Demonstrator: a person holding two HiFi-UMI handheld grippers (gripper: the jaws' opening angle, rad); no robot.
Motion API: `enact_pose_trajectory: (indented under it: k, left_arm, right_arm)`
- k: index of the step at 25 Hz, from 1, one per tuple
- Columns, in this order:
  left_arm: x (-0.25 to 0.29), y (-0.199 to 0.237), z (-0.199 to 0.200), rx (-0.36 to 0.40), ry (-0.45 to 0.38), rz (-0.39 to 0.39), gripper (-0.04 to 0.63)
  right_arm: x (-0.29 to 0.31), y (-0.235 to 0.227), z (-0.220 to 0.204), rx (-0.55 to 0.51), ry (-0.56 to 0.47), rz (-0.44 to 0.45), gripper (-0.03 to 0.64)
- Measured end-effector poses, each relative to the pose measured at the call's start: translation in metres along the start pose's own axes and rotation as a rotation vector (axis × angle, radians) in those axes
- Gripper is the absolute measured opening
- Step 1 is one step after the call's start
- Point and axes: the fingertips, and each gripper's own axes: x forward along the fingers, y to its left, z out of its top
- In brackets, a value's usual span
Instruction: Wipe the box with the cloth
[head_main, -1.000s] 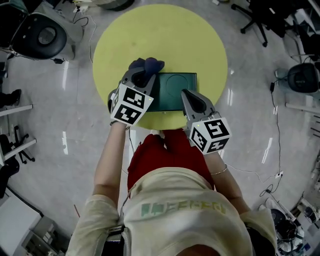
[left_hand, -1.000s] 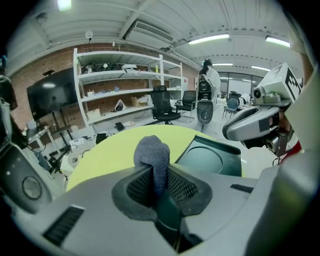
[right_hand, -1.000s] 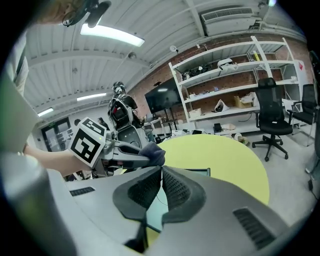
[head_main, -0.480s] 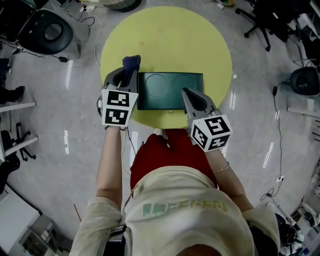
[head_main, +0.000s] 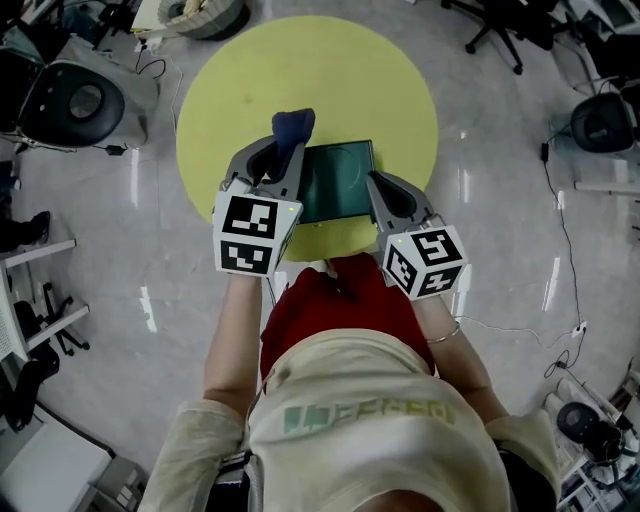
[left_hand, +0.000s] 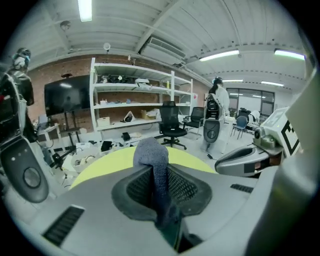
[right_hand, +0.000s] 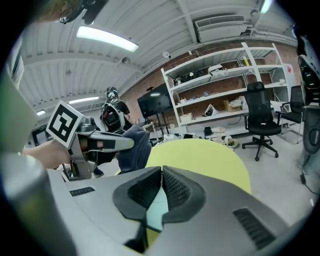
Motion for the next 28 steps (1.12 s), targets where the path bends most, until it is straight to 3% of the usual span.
enact_pose_trajectory:
  k: [5,12,16,21,28]
  left_arm:
    - [0.036,-0.072,0.025,0.010,-0.014,-0.142,0.061]
    - [0.074,-0.137,0.019,-0.064,0.022,-0.238,0.061]
    - [0.084,-0.134,-0.006,-0.097,0.053,-0.211,0.061]
    - [0.084,-0.107,-0.035,-0.056,0.098,-0.128,0.061]
    - [0.040,-0.053,-0.067,-0.054,0.121,-0.054,0.061]
  right_arm:
    - [-0.027,-0.033,0.003,0.013,-0.024,-0.044,0.038]
    - [-0.045,-0.064,-0.005,0.017,0.002,-0.035,0.038]
    - [-0.044,-0.064,-0.018,0.016,0.035,-0.033,0.038]
    - [-0.041,-0.053,-0.032,-0.003,0.068,-0.033,0.038]
    - [-0.036,-0.002,-0.036,-0.037,0.081,-0.014,0.038]
